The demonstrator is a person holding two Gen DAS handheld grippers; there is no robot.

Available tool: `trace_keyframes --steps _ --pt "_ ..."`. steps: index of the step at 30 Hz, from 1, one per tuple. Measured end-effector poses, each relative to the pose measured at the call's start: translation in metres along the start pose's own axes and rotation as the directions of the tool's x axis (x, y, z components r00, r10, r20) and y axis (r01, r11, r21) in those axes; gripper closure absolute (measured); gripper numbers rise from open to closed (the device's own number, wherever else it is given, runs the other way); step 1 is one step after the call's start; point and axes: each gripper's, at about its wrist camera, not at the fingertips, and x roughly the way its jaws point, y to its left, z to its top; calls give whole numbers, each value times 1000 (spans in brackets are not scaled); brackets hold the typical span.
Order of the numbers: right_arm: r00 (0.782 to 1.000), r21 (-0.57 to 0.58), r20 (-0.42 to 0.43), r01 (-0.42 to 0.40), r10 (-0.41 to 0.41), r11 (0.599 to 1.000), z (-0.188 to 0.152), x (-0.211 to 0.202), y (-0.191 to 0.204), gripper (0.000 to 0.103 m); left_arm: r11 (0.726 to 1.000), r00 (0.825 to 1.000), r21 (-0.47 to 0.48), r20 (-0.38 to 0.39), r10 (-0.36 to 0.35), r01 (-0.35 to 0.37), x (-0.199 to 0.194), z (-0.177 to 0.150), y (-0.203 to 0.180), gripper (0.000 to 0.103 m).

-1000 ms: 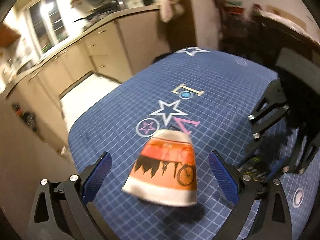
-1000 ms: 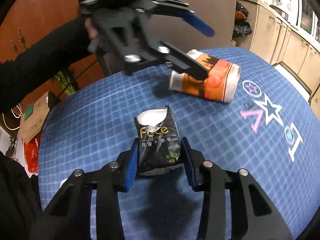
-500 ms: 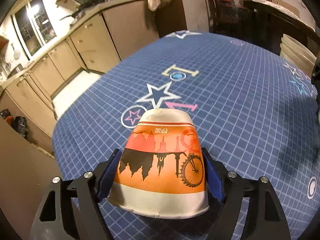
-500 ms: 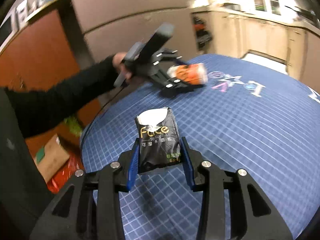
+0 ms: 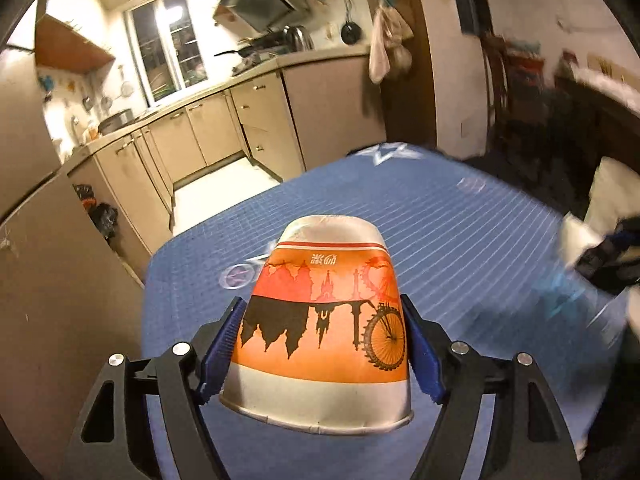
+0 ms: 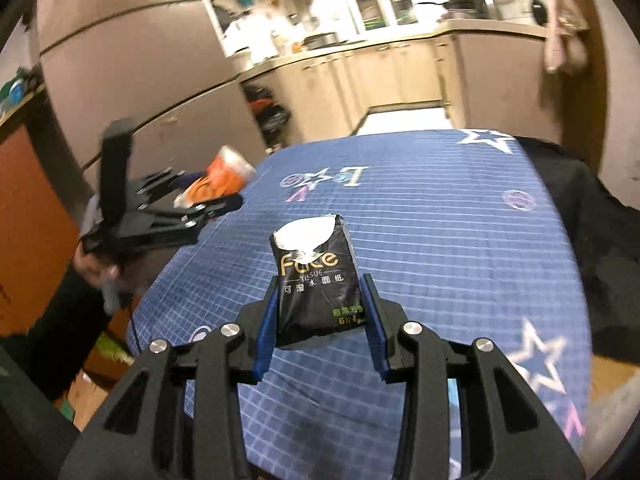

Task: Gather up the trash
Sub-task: 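Carry the paper cup and tissue pack with both tools over the bucket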

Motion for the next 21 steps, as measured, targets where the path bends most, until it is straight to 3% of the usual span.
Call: trace_keyframes --steps 4,10,13,21 --pt "997 19 40 67 -68 998 -9 -28 -14 66 1000 1000 -28 28 2 -1 -13 12 -65 28" --pt "976 87 121 173 -182 981 -28 -92 -46 66 995 996 -65 59 -66 70 -19 39 -148 29" --pt "954 128 160 236 -255 963 -38 -127 -68 66 993 991 -54 80 -105 109 -24 55 -189 30" --pt "869 238 218 395 -445 887 -68 -208 -122 66 980 973 13 121 -197 197 -33 94 -291 30"
